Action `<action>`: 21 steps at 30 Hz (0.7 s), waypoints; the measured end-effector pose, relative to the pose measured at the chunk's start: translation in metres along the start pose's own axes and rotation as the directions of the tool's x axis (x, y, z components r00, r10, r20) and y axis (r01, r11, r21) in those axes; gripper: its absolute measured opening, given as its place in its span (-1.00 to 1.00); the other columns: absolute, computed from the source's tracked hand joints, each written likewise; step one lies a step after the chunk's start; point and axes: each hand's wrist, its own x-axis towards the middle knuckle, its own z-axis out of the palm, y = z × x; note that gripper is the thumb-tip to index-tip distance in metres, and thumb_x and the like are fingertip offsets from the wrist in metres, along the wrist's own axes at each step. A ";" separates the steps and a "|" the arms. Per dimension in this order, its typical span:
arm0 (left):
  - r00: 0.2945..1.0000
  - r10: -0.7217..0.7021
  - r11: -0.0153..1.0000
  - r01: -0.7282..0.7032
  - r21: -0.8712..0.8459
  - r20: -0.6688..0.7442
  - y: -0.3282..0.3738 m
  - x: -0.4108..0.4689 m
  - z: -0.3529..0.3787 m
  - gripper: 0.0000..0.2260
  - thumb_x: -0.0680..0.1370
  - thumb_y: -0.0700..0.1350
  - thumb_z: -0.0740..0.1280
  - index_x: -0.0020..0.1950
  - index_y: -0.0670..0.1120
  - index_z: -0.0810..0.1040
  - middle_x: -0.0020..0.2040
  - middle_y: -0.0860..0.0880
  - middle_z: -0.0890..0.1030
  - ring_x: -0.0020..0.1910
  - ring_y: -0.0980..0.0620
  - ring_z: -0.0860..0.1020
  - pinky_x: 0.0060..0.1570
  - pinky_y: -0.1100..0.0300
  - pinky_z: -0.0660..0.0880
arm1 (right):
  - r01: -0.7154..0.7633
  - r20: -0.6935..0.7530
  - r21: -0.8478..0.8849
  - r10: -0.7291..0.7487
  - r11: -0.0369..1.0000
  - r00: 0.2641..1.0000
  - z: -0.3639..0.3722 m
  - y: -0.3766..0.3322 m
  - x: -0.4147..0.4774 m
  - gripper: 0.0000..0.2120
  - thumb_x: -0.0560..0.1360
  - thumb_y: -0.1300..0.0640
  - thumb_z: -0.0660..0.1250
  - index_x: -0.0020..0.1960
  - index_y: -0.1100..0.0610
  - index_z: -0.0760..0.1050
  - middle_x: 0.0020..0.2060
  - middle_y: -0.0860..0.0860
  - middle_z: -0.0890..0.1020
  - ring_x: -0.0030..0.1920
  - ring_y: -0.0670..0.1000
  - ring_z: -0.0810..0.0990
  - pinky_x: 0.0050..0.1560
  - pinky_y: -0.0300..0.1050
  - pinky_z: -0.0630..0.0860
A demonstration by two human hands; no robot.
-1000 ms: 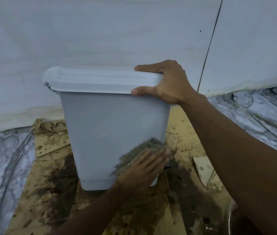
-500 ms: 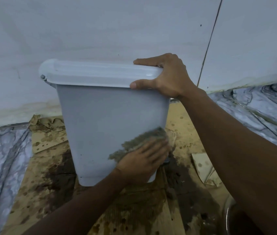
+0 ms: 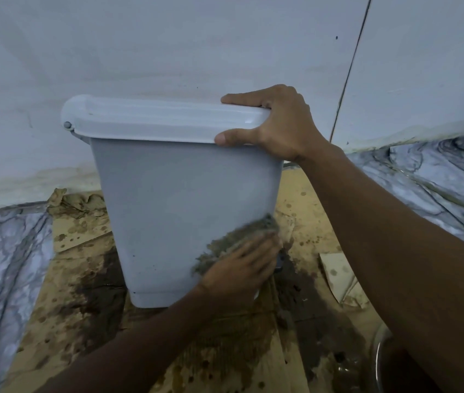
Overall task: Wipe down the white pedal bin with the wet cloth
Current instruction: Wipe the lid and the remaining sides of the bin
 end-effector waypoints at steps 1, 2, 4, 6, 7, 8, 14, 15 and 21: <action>0.993 0.065 0.998 -0.067 0.018 0.101 0.012 -0.002 0.009 -0.44 0.61 0.06 0.16 0.54 -0.20 0.30 0.60 -0.28 0.13 0.60 -0.25 -0.02 0.48 -0.19 -0.45 | 0.001 0.001 0.001 -0.001 1.000 1.000 0.000 0.001 -0.001 -0.25 0.03 -0.50 0.46 0.18 -0.28 0.63 0.17 -0.31 0.65 0.21 -0.24 0.58 0.30 -0.02 0.50; 0.975 0.131 0.989 -0.140 0.040 0.179 0.021 -0.009 0.014 -0.46 0.63 0.07 0.13 0.53 -0.21 0.32 0.59 -0.28 0.14 0.60 -0.26 -0.02 0.46 -0.20 -0.48 | 0.003 0.002 0.002 -0.003 1.000 1.000 -0.001 0.002 -0.002 -0.25 0.03 -0.50 0.45 0.19 -0.28 0.63 0.18 -0.31 0.65 0.22 -0.24 0.57 0.31 -0.02 0.50; 0.937 0.275 0.954 -0.293 0.059 0.216 0.024 -0.025 0.017 -0.51 0.64 0.10 0.13 0.47 -0.15 0.43 0.57 -0.22 0.25 0.60 -0.23 0.01 0.45 -0.19 -0.50 | 0.004 0.008 0.008 -0.004 1.000 1.000 -0.002 0.002 -0.004 -0.23 0.03 -0.51 0.44 0.20 -0.28 0.62 0.19 -0.32 0.64 0.23 -0.24 0.56 0.31 -0.04 0.49; 0.920 0.371 0.924 -0.379 0.050 0.129 0.010 -0.038 0.009 -0.55 0.60 0.15 0.19 0.38 -0.05 0.56 0.49 -0.09 0.42 0.59 -0.15 0.07 0.51 -0.12 -0.41 | 0.000 0.014 0.010 0.000 1.000 1.000 -0.003 0.002 -0.004 -0.22 0.02 -0.51 0.43 0.20 -0.28 0.62 0.20 -0.32 0.64 0.24 -0.25 0.56 0.32 -0.05 0.48; 0.927 0.369 0.927 -0.373 0.052 0.072 -0.001 -0.041 0.003 -0.54 0.57 0.19 0.24 0.35 -0.03 0.58 0.45 -0.05 0.49 0.57 -0.11 0.14 0.54 -0.09 -0.35 | -0.002 0.016 0.010 0.001 1.000 1.000 -0.003 0.002 -0.003 -0.22 0.02 -0.51 0.43 0.21 -0.28 0.62 0.20 -0.32 0.64 0.24 -0.24 0.56 0.32 -0.05 0.48; 0.943 0.334 0.940 -0.333 0.076 0.005 -0.014 -0.044 0.000 -0.51 0.54 0.20 0.26 0.37 -0.03 0.56 0.43 -0.04 0.51 0.54 -0.09 0.20 0.56 -0.07 -0.30 | -0.003 0.016 0.010 0.003 1.000 1.000 -0.002 0.002 -0.002 -0.22 0.02 -0.51 0.43 0.21 -0.28 0.62 0.20 -0.32 0.64 0.24 -0.24 0.56 0.32 -0.05 0.48; 0.969 -0.095 0.995 0.100 0.012 -0.229 -0.053 -0.020 -0.024 -0.39 0.64 0.02 0.11 0.64 -0.11 -0.02 0.63 -0.13 0.00 0.62 -0.14 -0.15 0.56 -0.11 -0.26 | 0.013 0.011 0.007 -0.013 1.000 1.000 0.001 0.000 0.003 -0.21 0.03 -0.52 0.44 0.21 -0.26 0.63 0.20 -0.28 0.65 0.23 -0.22 0.58 0.30 -0.04 0.51; 0.966 -0.133 0.991 0.133 -0.014 -0.223 -0.046 -0.012 -0.023 -0.37 0.64 0.03 0.13 0.64 -0.12 -0.05 0.63 -0.13 -0.04 0.62 -0.13 -0.18 0.56 -0.10 -0.28 | 0.013 0.007 0.003 -0.013 1.000 1.000 0.002 0.000 0.004 -0.22 0.03 -0.52 0.44 0.21 -0.26 0.63 0.20 -0.28 0.65 0.23 -0.22 0.57 0.30 -0.04 0.50; 0.984 -0.093 0.990 0.075 -0.121 -0.150 -0.005 -0.019 0.001 -0.34 0.64 0.03 0.21 0.64 -0.13 -0.01 0.64 -0.11 -0.05 0.62 -0.07 -0.15 0.57 0.02 -0.26 | 0.050 -0.004 -0.008 -0.050 0.999 0.999 0.002 0.004 0.002 -0.26 0.09 -0.52 0.44 0.20 -0.25 0.63 0.20 -0.27 0.65 0.24 -0.23 0.58 0.30 -0.02 0.51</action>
